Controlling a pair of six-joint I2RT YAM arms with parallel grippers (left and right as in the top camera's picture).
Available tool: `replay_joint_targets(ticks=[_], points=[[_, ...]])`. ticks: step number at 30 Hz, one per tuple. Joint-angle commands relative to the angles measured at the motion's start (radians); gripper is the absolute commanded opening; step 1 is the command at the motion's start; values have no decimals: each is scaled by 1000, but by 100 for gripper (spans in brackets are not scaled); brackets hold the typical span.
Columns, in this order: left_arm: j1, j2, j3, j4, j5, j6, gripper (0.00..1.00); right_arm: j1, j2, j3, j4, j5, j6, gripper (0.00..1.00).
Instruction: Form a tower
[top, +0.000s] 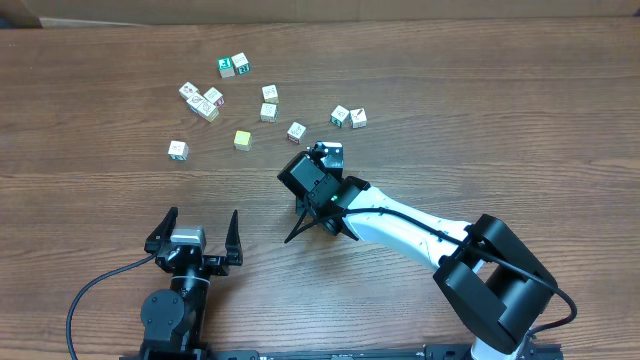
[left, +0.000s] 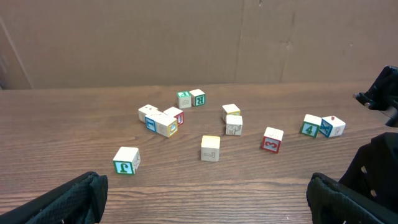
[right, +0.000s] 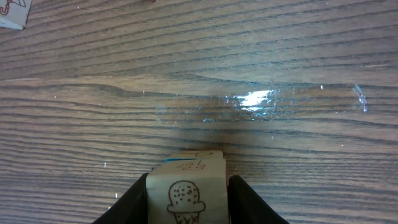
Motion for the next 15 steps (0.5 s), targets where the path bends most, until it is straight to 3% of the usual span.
replay_joint_targets(ticks=[1, 15], points=[[7, -11, -4, 2, 11, 16, 100, 4, 7, 33, 9, -10, 11, 35], [7, -11, -3, 2, 11, 16, 99, 4, 7, 33, 12, -14, 11, 35]])
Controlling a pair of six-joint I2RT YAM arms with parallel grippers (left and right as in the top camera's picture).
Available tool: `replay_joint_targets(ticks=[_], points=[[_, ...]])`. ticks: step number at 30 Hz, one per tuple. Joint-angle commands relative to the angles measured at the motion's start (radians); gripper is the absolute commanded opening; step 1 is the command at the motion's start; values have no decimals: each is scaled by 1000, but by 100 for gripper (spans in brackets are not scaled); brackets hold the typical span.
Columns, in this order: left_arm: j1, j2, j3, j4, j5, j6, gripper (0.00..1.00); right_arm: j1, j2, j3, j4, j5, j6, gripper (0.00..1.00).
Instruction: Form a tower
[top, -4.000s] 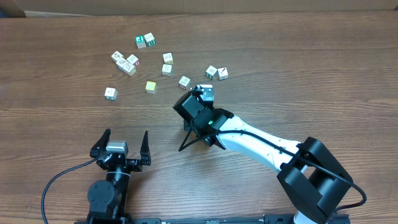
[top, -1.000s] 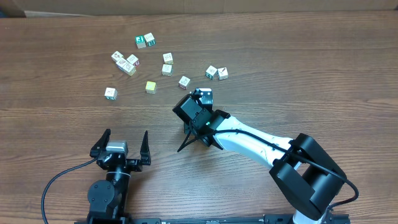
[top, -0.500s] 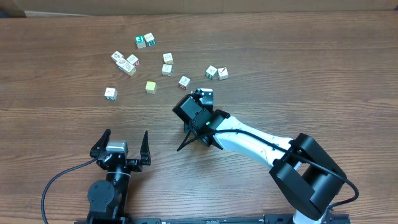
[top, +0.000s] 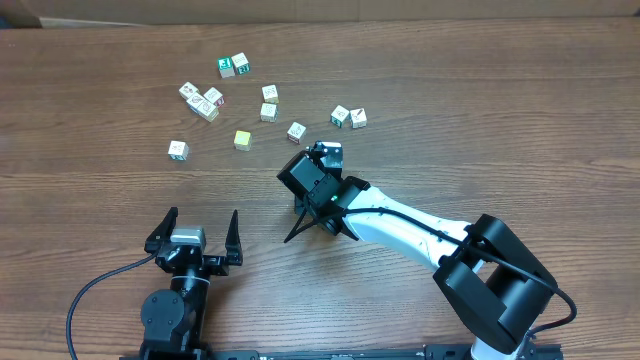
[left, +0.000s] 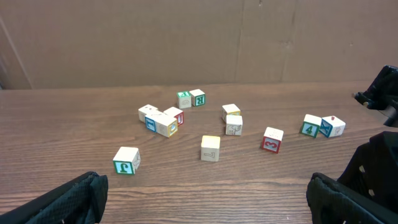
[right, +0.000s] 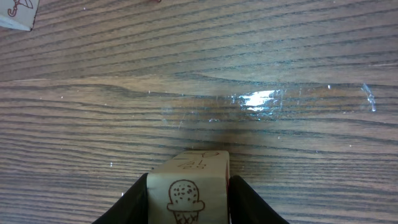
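A wooden cube with an ice-cream drawing (right: 188, 196) sits between the black fingers (right: 134, 202) of my right gripper (right: 188, 198), which is shut on it low over the table. In the overhead view my right gripper (top: 327, 156) is just below the scattered cubes, near the red-number cube (top: 296, 131) and a pair of cubes (top: 348, 117). More letter cubes lie farther left, among them a yellow-topped one (top: 242, 139) and a green-letter one (top: 177, 149). At the table's front my left gripper (top: 196, 236) stands open with nothing in it.
The cubes are strewn across the far half of the wooden table (top: 500, 110), also seen in the left wrist view, such as the yellow-topped cube (left: 211, 148). A cardboard wall (left: 186, 37) stands behind them. The right arm (top: 400, 225) stretches diagonally over the middle.
The table in the right wrist view has shifted slightly to the right, so my right gripper has moved a little with the ice-cream cube still held. The left arm has not moved.
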Motion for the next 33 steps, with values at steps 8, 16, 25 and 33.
replay_joint_targets(ticks=[8, 16, 25, 33], points=[[7, -11, -3, 2, 12, 16, 100, 4, 6, 33, 8, -3, 6, 62], [7, -11, -4, 2, 11, 16, 100, 4, 6, 33, 14, 12, 5, 76], [7, -11, -4, 2, 11, 16, 100, -34, 3, 197, -76, 22, -104, 78], [7, -11, -4, 2, 11, 16, 100, -60, 3, 281, -83, 22, -140, 100]])
